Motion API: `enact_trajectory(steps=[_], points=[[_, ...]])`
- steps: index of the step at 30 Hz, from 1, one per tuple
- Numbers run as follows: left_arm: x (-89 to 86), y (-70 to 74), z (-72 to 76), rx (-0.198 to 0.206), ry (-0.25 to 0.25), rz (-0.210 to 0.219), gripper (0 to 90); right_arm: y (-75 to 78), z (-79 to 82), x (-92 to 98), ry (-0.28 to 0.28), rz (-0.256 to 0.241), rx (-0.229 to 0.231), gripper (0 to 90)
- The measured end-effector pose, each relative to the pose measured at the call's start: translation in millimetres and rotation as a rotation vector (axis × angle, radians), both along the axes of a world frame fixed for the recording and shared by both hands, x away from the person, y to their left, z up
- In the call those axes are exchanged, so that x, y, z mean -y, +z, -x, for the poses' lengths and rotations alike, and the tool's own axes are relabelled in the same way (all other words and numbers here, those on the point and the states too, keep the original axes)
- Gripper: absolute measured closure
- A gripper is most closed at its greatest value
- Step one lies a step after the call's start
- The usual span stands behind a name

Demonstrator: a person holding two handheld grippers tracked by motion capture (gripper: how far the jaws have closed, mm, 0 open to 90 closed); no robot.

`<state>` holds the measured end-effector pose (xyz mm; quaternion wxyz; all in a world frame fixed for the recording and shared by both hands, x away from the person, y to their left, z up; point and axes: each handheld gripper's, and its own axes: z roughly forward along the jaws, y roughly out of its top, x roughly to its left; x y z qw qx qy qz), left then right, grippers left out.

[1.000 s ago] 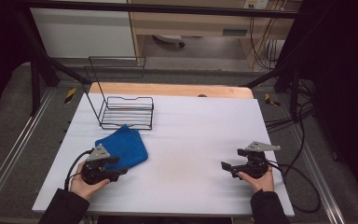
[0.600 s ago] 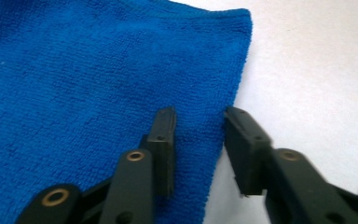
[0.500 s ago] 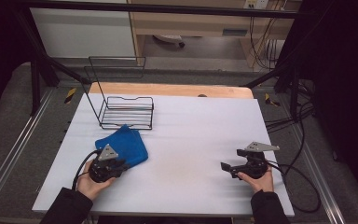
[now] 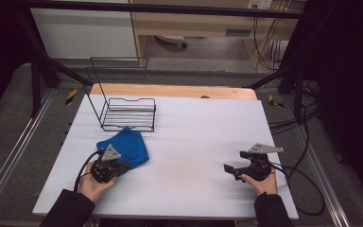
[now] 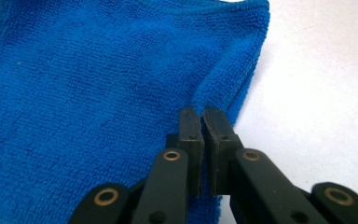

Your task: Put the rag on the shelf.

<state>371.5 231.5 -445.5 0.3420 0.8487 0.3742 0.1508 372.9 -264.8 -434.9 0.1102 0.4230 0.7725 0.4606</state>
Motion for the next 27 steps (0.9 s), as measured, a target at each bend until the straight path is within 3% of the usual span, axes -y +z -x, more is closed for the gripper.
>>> enact_trajectory(steps=[6,15,21,22,24,25,26,27], points=[[-4.4,4.2,1.3,-0.015,-0.008,0.021,87.8,0.1,-0.5,-1.6,0.006,0.007,0.001,2.9],[-9.7,11.2,10.7,-0.054,-0.065,0.029,88.1,1.0,0.2,-1.3,0.005,0.000,-0.002,2.9],[-11.0,9.6,11.2,-0.004,-0.016,0.049,86.2,0.7,-0.2,-2.2,0.010,0.007,-0.002,2.9],[-9.2,8.4,10.4,-0.009,-0.018,0.051,84.9,0.8,0.0,-2.7,0.010,0.007,-0.003,2.9],[-3.8,7.0,9.6,-0.006,-0.018,0.054,73.3,0.9,-0.4,-3.5,0.012,0.006,-0.002,2.9],[-0.5,7.1,9.3,-0.003,-0.016,0.060,73.3,0.9,-0.4,-3.5,0.012,0.006,-0.002,2.9],[3.3,7.5,8.9,0.001,-0.019,0.067,65.3,0.7,-0.9,-3.7,0.012,0.007,-0.003,2.9],[5.4,7.7,8.5,0.007,-0.021,0.071,65.3,0.7,-0.9,-3.7,0.012,0.007,-0.003,2.9]])
